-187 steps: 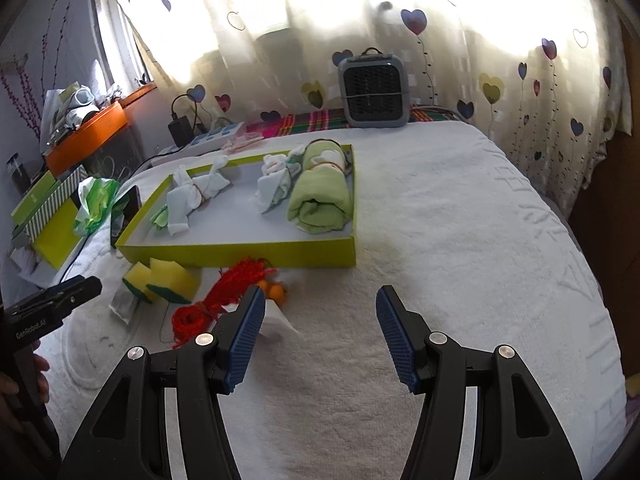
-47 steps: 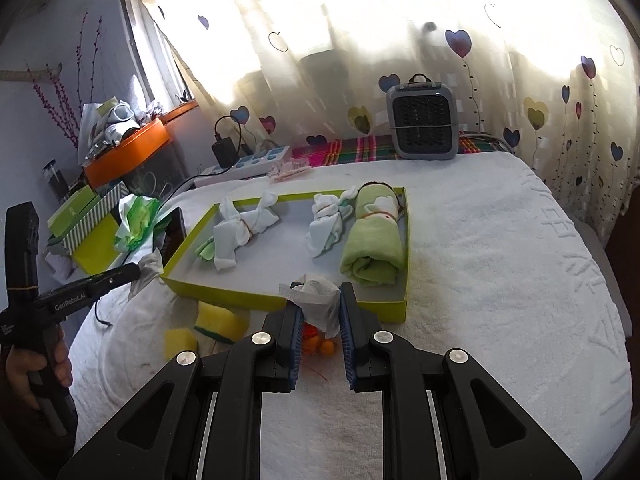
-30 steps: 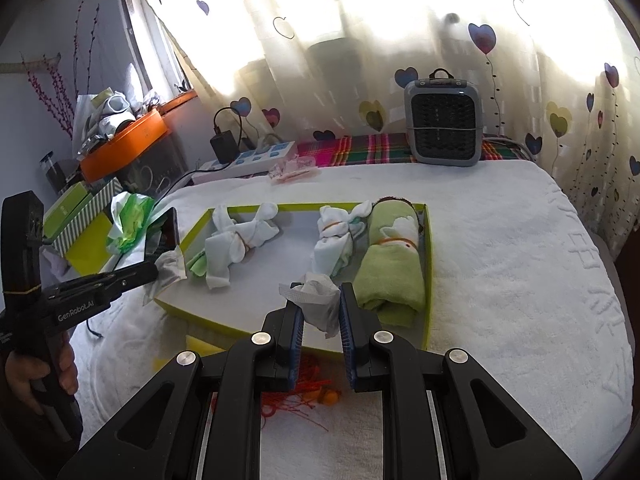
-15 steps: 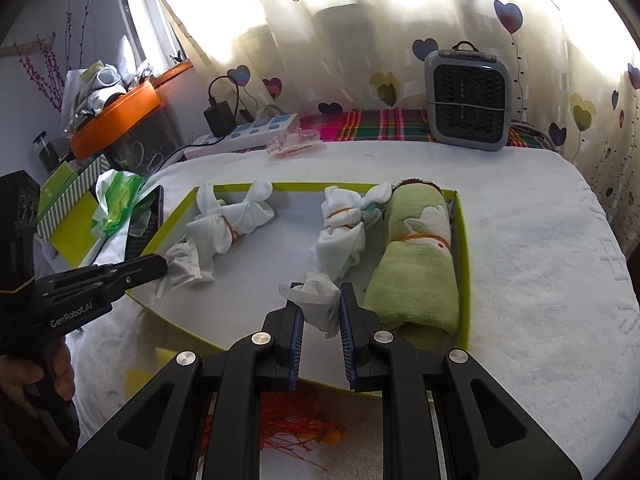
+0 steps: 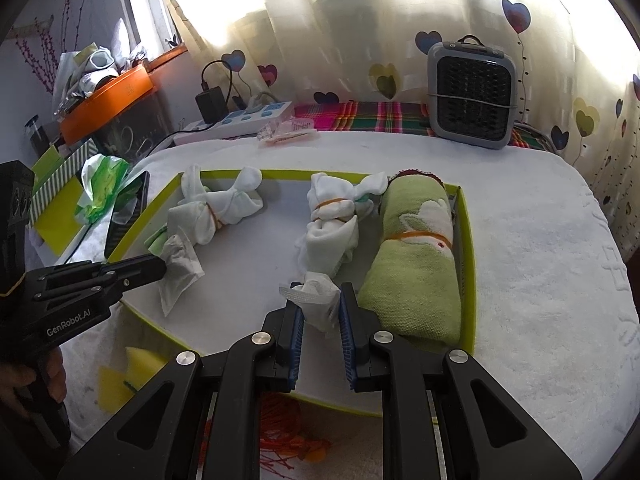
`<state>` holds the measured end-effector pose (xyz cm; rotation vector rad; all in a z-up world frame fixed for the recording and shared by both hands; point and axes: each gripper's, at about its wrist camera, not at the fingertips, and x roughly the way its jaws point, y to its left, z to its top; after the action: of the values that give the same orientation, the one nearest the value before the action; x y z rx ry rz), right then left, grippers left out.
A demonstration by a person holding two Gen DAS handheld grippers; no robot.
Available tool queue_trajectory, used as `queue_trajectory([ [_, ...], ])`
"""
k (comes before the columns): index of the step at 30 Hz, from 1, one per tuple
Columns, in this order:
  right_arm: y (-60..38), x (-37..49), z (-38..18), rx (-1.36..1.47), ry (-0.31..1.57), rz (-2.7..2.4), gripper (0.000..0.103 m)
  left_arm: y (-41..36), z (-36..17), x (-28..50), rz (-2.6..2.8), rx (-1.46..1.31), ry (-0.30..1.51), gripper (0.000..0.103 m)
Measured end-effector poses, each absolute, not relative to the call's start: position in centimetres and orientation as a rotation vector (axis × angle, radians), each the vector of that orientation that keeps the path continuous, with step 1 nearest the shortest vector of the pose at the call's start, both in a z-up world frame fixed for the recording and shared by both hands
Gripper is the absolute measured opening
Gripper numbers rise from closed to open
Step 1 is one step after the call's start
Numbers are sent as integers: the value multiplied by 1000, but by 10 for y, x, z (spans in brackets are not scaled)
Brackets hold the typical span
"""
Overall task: Organize soft objects
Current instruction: 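Open the right tool to drop the tissue into the box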
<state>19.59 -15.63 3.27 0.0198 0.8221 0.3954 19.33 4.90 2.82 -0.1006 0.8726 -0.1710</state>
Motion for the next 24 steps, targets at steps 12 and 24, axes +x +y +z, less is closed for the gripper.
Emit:
queue_trajectory([
  [12, -156, 192, 32, 21, 830, 394, 18, 46, 27, 191, -158, -84, 872, 11],
  [24, -157, 189, 32, 25, 834, 387, 24, 46, 30, 188, -149, -77, 867, 25],
])
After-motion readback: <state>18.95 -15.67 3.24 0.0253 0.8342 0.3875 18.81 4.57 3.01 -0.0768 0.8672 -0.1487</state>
